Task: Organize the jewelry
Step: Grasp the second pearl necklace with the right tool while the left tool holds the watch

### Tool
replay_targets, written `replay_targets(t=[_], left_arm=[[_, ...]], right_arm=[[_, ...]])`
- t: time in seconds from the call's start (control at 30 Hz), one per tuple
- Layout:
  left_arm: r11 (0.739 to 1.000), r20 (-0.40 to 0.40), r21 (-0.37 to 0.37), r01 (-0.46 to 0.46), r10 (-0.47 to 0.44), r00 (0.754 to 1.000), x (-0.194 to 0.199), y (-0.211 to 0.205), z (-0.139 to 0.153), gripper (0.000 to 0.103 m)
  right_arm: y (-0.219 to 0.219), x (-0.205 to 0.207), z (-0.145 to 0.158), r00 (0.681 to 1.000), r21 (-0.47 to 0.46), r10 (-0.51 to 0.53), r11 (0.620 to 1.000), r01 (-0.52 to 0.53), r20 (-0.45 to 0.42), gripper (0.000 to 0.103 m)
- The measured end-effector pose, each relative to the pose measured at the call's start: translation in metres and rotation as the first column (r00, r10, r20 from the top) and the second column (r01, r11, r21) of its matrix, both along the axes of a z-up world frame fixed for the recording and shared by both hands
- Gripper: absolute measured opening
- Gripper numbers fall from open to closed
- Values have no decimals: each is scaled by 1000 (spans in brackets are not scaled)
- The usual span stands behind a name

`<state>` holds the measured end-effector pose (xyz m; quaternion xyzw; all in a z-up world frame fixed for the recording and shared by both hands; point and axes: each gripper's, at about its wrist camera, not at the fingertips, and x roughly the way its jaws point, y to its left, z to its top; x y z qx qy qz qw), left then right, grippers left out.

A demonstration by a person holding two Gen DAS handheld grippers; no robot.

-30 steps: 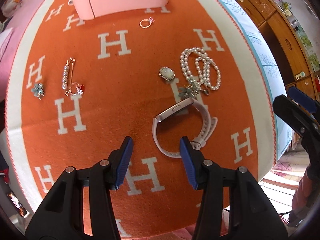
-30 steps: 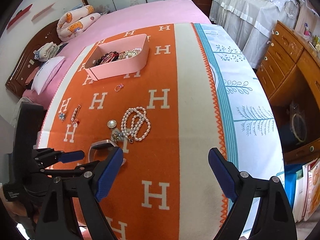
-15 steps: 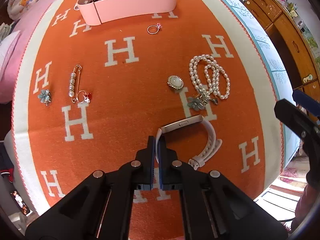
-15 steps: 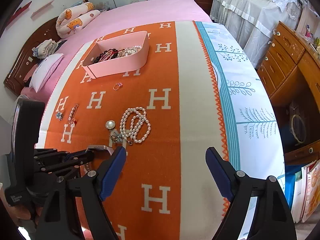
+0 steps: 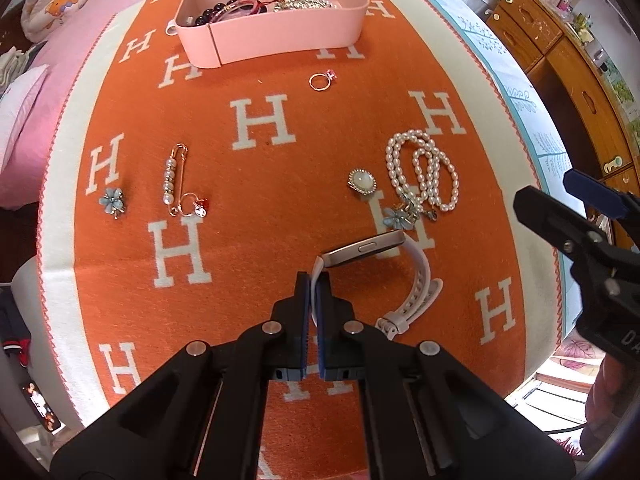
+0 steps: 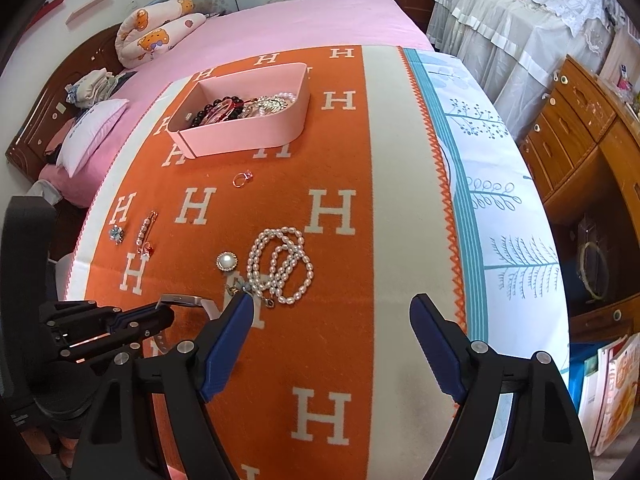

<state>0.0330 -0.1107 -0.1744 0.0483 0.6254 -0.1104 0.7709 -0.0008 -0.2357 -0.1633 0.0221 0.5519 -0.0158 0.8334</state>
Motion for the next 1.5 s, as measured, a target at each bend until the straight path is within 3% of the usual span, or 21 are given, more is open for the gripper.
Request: replay_targets(t=[0.43, 0.67, 0.8, 0.97, 1.2, 1.37, 1.5], left_arm=[[999, 18, -5, -39, 39, 999, 8, 17, 7, 1], [998, 26, -14, -63, 63, 998, 19, 30, 7, 1], [997, 23, -24, -77, 78, 997, 25, 37, 6, 1], [995, 9, -35, -97, 98, 995, 31, 45, 2, 1], [993, 1, -44, -107, 107, 994, 38, 53, 0, 1], [993, -6, -46, -105, 105, 994, 43, 54, -2, 1], [994, -8, -46, -97, 97, 995, 46, 53, -2, 1]], right_arm=[[12, 16, -15, 999, -5, 31, 1000, -31, -28, 82], [5, 34, -32, 998, 101, 27, 995, -22, -51, 72], [3, 48, -43, 997, 103, 29, 994, -22, -65, 72], [10, 67, -59, 994, 60, 61, 997, -56, -89, 57], [33, 85, -76, 987, -41, 126, 991, -130, -104, 49], [47, 88, -77, 981, -84, 170, 981, -178, -94, 20], [51, 91, -77, 979, -84, 173, 980, -182, -104, 9]])
